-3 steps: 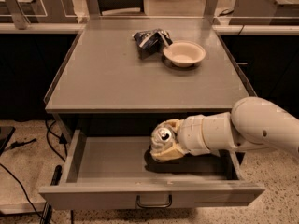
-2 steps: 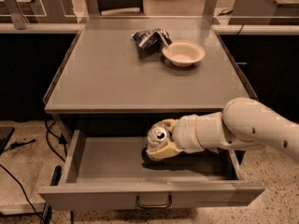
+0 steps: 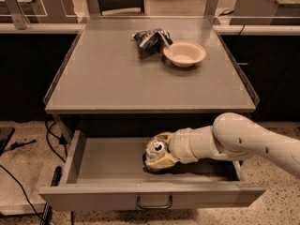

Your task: Place 7up can into top drawer

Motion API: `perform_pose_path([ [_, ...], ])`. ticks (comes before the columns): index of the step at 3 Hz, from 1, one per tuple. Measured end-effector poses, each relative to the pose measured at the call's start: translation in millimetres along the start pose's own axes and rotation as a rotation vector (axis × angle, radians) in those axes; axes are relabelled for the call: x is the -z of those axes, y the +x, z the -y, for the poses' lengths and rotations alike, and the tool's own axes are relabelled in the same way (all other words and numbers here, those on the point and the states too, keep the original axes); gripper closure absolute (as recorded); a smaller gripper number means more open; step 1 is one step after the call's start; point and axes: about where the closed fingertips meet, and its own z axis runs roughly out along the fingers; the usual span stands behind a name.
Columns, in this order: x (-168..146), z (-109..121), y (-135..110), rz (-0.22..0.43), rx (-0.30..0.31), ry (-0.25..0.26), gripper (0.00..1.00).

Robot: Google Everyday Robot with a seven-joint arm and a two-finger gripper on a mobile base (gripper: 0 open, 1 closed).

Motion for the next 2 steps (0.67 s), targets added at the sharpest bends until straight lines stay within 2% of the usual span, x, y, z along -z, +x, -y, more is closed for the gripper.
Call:
perform_pose_path([
  [2,-7.3,0.0,16.7,-0.017,-0.022,-0.002,1.00],
])
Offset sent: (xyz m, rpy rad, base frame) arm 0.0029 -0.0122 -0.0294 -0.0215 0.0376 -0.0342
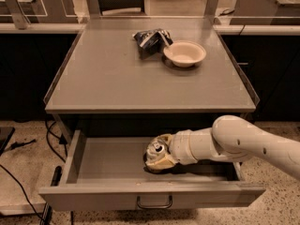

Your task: Place 7up can into top drawer

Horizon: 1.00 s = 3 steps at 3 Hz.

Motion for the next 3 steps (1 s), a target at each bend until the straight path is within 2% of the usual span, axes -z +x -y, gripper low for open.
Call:
perform_pose_path([
  [1,0.0,0.0,0.0,0.000,0.000,0.000,0.81],
  [3,-0.1,0.0,0.0,0.000,0.000,0.000,0.35],
])
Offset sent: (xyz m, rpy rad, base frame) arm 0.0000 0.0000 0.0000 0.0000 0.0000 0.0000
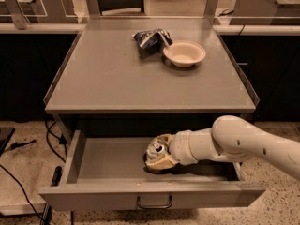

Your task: Place 7up can into top drawer

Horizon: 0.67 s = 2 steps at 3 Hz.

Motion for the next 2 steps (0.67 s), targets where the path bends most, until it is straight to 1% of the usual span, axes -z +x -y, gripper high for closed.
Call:
perform_pose_path([
  [1,0.0,0.0,0.0,0.000,0.000,0.000,0.12],
  [2,-0.1,0.0,0.0,0.000,0.000,0.000,0.00],
])
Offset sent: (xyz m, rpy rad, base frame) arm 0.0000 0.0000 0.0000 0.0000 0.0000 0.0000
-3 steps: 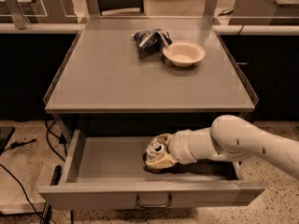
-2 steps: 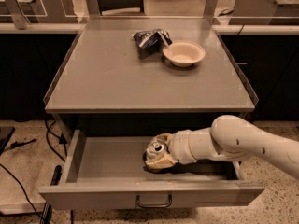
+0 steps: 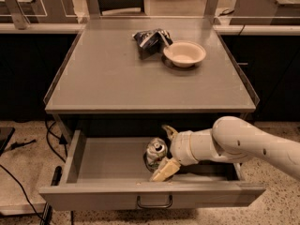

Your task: Place 7up can into top drawer

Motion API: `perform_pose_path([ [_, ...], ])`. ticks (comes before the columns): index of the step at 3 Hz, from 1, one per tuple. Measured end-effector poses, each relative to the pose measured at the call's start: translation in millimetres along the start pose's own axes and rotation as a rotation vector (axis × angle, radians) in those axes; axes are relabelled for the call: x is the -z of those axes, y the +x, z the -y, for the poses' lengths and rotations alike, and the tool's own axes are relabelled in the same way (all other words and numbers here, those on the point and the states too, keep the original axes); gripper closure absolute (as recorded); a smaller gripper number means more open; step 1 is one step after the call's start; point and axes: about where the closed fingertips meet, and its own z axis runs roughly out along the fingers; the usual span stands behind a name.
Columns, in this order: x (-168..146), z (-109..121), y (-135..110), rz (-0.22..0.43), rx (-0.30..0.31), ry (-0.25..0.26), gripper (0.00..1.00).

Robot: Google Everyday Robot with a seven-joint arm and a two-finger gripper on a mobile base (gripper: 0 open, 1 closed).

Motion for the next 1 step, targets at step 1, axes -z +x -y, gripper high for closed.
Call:
perform_pose_path([
  [1,0.0,0.0,0.0,0.000,0.000,0.000,0.00],
])
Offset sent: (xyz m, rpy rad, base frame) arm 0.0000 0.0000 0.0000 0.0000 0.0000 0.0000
